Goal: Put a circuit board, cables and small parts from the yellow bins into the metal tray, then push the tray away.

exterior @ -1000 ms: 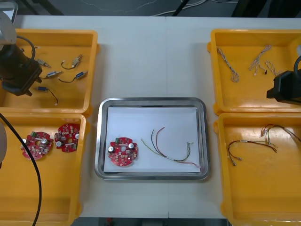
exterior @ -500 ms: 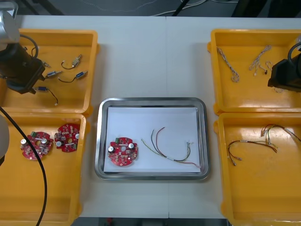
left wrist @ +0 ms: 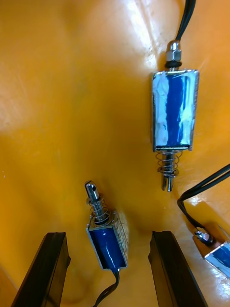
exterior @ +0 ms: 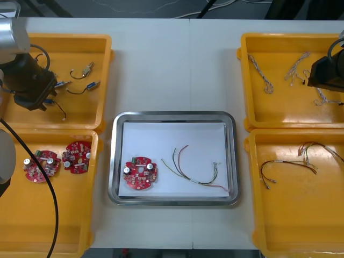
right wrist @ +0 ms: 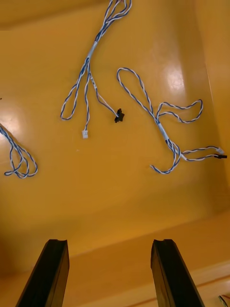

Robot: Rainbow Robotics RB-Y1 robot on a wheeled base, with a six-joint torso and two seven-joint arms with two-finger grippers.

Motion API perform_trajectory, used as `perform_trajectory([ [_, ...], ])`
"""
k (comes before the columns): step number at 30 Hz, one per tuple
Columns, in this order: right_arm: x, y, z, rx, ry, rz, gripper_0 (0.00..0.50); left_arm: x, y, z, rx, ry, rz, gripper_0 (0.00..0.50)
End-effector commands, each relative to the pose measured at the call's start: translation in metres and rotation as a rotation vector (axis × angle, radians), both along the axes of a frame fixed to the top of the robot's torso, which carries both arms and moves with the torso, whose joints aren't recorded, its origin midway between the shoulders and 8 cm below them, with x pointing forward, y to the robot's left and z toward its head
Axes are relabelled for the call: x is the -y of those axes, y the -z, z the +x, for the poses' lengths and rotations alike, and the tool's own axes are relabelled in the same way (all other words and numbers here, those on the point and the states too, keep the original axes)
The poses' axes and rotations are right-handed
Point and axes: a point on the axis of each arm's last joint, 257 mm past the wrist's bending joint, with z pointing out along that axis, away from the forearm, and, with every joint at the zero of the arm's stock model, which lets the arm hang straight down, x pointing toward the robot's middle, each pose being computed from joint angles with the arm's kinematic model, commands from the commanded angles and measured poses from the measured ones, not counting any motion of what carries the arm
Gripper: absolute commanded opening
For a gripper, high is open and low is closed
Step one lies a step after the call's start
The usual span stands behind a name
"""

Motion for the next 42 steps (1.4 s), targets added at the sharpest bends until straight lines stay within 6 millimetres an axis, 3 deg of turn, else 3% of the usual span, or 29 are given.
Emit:
perform_trajectory([
  [1, 0.011, -0.031, 0.02, 0.065, -0.007, -0.048, 0.5, 0.013, -0.028, 0.019, 0.06, -0.018, -0.015, 0.5],
  [7, 0.019, -0.027, 0.035, 0.098, 0.001, -0.037, 0.5, 0.011, -0.024, 0.016, 0.049, -0.025, -0.011, 0.496],
  [12, 0.026, -0.017, 0.043, 0.104, 0.01, -0.059, 0.5, 0.01, -0.022, 0.015, 0.044, -0.025, -0.007, 0.354],
  [14, 0.031, -0.013, 0.046, 0.106, 0.021, -0.084, 0.5, 0.01, -0.022, 0.015, 0.043, -0.026, -0.006, 0.249],
  [17, 0.037, -0.006, 0.051, 0.109, 0.032, -0.099, 0.5, 0.009, -0.021, 0.014, 0.042, -0.027, -0.007, 0.135],
  [22, 0.046, 0.003, 0.061, 0.129, 0.04, -0.083, 0.5, 0.007, -0.014, 0.011, 0.032, -0.028, -0.006, 0.004],
  [30, 0.062, 0.013, 0.07, 0.149, 0.06, -0.092, 0.5, 0.006, -0.015, 0.007, 0.022, -0.025, -0.002, 0.0],
  [35, 0.071, 0.024, 0.075, 0.157, 0.068, -0.098, 0.5, 0.001, -0.036, -0.01, -0.021, -0.004, 0.006, 0.0],
  [42, 0.086, 0.04, 0.076, 0.145, 0.084, -0.108, 0.5, 0.009, -0.07, -0.031, -0.056, 0.035, 0.008, 0.0],
])
